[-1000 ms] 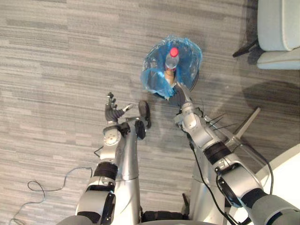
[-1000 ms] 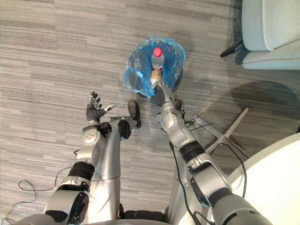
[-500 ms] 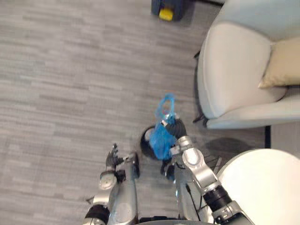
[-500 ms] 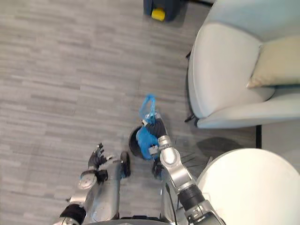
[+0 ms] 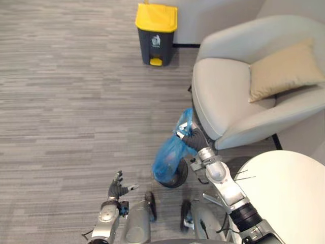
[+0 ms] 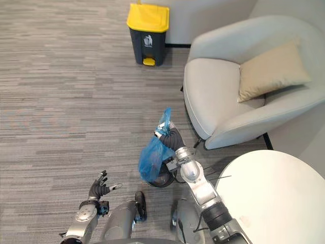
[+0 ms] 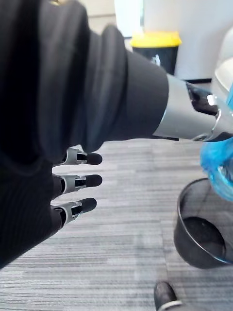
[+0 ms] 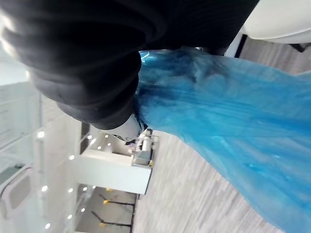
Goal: Gather rubbish on tea table into small bin, then transfer packed bag to large trash can.
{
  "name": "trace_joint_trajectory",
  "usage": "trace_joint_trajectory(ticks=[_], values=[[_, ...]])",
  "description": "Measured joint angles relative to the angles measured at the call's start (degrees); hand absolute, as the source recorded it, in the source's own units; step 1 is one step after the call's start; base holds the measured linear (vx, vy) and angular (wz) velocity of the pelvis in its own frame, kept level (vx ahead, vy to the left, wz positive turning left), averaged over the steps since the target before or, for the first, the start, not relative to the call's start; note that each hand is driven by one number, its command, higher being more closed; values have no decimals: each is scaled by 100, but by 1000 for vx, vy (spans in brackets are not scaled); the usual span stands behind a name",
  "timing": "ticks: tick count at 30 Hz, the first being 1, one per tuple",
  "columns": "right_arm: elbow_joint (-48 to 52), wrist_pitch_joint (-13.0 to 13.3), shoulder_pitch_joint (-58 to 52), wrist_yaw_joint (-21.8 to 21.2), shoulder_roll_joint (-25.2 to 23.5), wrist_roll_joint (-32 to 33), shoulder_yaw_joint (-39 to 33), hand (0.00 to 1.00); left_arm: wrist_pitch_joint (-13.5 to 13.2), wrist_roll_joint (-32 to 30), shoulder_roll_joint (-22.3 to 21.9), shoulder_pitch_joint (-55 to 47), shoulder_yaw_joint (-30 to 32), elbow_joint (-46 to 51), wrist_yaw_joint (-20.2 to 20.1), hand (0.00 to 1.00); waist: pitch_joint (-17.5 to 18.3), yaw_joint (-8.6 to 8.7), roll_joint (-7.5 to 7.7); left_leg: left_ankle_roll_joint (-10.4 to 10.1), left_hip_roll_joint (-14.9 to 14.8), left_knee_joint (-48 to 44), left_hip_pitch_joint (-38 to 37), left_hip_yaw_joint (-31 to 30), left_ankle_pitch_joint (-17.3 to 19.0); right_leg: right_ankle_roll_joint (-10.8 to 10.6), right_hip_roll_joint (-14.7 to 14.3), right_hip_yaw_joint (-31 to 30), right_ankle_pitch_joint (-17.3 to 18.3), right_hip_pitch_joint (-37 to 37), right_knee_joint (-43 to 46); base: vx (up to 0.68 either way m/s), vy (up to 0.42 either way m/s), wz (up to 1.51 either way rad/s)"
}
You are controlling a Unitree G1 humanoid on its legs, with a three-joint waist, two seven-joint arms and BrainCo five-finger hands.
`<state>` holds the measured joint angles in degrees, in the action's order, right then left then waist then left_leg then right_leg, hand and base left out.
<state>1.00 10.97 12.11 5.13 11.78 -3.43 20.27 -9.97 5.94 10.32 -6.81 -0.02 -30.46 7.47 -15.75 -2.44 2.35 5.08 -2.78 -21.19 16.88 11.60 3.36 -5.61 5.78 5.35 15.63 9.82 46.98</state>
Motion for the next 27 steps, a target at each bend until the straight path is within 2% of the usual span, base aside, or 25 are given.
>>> trace_joint_trajectory(ticks=[1,2,3,4,5,6,7,8,9,10,11,12,13,14,15,16,17,18,20,23,25,27], values=[[76,57,159,10,125,-97,-2,100,-24,2,-21,-106,70,268,0,0,58,-80,-45,-15,50,109,190,-53,-229,117,-107,-58,372,-268,-670,-317,-108,32],[79,89,278,18,218,-139,-16,100,-33,2,-64,-148,94,387,5,0,116,-145,-115,-62,48,194,346,-101,-389,219,-200,-71,492,-284,-1033,-370,-95,18],[77,107,466,34,396,-168,-32,100,-42,24,-167,-216,104,579,6,0,197,-177,-250,-106,29,389,571,-185,-657,333,-325,-49,580,-264,-1533,-314,-65,23],[65,108,675,48,586,-169,-47,100,-53,42,-258,-308,95,801,2,0,229,-173,-382,-233,19,685,709,-276,-934,461,-438,-42,657,-274,-1943,-478,-117,63],[-2,106,864,105,929,-163,-254,100,-53,103,-385,-365,-46,1009,-49,0,127,-146,-758,-466,-78,1265,661,-604,-1382,593,-694,209,468,-205,-2044,-405,-114,71],[-54,97,887,134,1043,-157,-332,100,-54,124,-392,-412,-106,1118,-106,0,117,-158,-792,-550,-79,1505,580,-676,-1438,627,-713,281,430,-172,-2016,-411,-122,83],[-128,93,902,145,1196,-150,-428,100,-52,122,-384,-479,-190,1340,-130,0,113,-149,-817,-767,-87,1872,444,-693,-1309,727,-686,456,324,-146,-2033,-399,-97,79],[-160,94,928,175,1368,-120,-545,100,-51,122,-359,-507,-295,1590,-158,0,97,-137,-758,-1193,-48,1957,459,-659,-929,871,-570,696,173,-120,-2180,-462,-110,84],[-195,91,1051,202,1468,-63,-654,100,-67,119,-281,-494,-349,1825,-250,0,79,-136,-664,-979,21,1520,596,-619,-879,1003,-437,777,64,-55,-2272,-433,-105,68],[-193,91,1114,209,1494,-10,-690,100,-71,114,-221,-474,-365,1909,-266,0,82,-130,-628,-842,76,1250,645,-604,-821,1029,-355,827,-30,-10,-2344,-318,-90,54],[-187,102,1232,210,1513,124,-683,100,-92,113,-133,-421,-366,2051,-309,0,93,-37,-609,-654,90,630,644,-590,-631,1040,-272,889,-234,27,-2527,-291,-55,38],[-183,104,1315,192,1511,152,-634,100,-191,110,-34,-415,-364,2236,-349,0,104,-3,-628,-583,0,23,558,-672,-343,1042,-271,901,-416,38,-2722,-290,-29,28],[-177,107,1326,170,1510,190,-616,100,-231,109,11,-390,-367,2311,-357,0,107,5,-633,-600,-61,-220,450,-706,-151,1032,-291,887,-507,38,-2826,-263,5,6],[-174,106,1324,93,1515,272,-596,100,-291,80,68,-282,-399,2362,-357,0,158,16,-673,-688,-154,-365,175,-776,71,836,-377,860,-676,37,-3085,-201,18,1],[-169,107,1325,18,1519,308,-558,100,-308,-2,112,-139,-471,2379,-349,0,236,25,-749,-851,-288,56,-201,-883,223,757,-511,843,-863,32,-3394,-175,19,1],[-153,106,1326,-24,1520,310,-552,100,-309,-34,128,-36,-522,2380,-350,0,265,39,-789,-896,-343,461,-387,-926,286,705,-583,839,-953,29,-3538,-117,32,9],[-139,99,1326,-42,1467,318,-512,100,-303,-116,187,253,-640,2362,-339,0,273,61,-692,-1008,-320,1051,-531,-949,155,694,-596,786,-1166,33,-3761,-77,32,9],[-130,98,1341,-108,1421,333,-333,100,-304,-219,246,452,-832,2365,-310,0,337,76,-597,-944,-293,1267,-622,-884,-43,767,-603,735,-1370,33,-3959,-75,55,2],[3,94,1351,-227,1279,341,-25,100,-296,-454,276,644,-1117,2364,-228,0,390,52,-506,-912,-288,1234,-622,-774,-64,828,-605,657,-1603,1,-4111,-40,73,-23],[148,94,1559,-317,1077,344,520,100,-267,-720,205,811,-1453,2355,-190,0,462,72,-417,-859,-259,1229,-711,-624,-46,770,-616,465,-1841,-143,-4422,-19,95,-32],[173,85,1743,-420,856,352,746,100,-215,-886,73,976,-1731,2267,-129,0,546,145,-342,-816,-229,1228,-764,-534,-21,730,-611,358,-2005,-263,-4660,-26,90,-23],[175,66,1775,-425,727,361,837,100,-161,-885,-17,1090,-1920,2116,-109,0,663,149,-296,-795,-216,1229,-763,-472,-8,717,-606,279,-2075,-270,-4742,-24,70,-20]])
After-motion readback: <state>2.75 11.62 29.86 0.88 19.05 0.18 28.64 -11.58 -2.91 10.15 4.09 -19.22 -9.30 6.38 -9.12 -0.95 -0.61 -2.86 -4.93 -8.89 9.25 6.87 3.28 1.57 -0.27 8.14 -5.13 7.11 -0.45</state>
